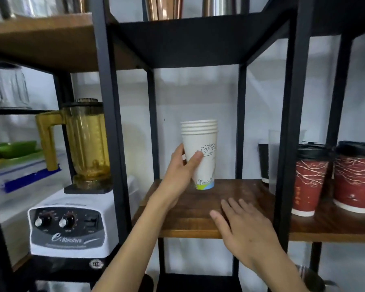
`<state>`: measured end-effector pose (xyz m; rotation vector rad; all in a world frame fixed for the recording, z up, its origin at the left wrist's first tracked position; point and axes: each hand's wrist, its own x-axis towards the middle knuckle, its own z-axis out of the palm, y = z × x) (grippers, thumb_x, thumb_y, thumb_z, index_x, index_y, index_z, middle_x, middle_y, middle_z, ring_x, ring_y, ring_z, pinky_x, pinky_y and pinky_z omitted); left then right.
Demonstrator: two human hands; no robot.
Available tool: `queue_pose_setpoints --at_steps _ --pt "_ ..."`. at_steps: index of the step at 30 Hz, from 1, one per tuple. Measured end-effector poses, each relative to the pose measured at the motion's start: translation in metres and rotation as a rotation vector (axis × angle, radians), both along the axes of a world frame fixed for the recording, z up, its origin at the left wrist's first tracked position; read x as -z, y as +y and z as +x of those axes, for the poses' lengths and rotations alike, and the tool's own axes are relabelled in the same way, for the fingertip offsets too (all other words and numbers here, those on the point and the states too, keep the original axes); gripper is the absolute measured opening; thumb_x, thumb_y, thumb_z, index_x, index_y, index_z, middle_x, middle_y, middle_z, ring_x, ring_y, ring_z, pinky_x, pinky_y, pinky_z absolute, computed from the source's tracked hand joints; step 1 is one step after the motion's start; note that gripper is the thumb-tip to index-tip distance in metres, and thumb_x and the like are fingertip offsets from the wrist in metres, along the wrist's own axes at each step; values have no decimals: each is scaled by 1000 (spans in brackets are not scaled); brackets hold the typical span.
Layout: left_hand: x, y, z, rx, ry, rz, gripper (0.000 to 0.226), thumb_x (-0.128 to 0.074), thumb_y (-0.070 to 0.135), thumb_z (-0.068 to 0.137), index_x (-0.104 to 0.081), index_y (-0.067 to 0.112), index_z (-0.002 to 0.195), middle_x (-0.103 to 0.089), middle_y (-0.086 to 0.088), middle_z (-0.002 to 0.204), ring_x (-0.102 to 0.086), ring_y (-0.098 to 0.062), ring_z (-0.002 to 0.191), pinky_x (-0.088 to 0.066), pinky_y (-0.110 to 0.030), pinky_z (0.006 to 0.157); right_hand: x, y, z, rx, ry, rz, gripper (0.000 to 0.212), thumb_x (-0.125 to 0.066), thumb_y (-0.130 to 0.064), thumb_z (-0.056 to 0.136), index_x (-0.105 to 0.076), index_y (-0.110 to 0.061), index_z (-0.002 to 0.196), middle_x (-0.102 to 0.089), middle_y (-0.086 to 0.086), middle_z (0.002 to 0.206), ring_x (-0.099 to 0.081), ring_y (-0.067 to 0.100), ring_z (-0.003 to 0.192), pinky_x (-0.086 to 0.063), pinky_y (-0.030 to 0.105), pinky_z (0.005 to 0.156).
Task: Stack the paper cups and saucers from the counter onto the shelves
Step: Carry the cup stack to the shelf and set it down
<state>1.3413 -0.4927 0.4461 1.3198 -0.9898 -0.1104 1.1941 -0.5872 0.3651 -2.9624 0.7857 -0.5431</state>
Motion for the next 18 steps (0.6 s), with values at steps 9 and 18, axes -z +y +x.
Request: queue_pose_setpoints --at_steps 9,18 --pt "41 -37 41 201 176 92 49 -54 21 99 -36 26 144 -52 -6 143 -60 -20 122 -56 -39 95 5 3 -2 9 -72 -81 77 -1 -62 93 -38 -24 149 -40 -3 156 -32 18 146 -18 33 120" --pt "45 -34 31 -13 -12 303 92 -80 28 78 -17 36 145 -40 0 139 -51 -16 123 -50 -37 103 5 4 1 75 -83 -130 75 -4 -60 92 -42 -27 147 -44 -6 154 -35 14 144 -20 30 119"
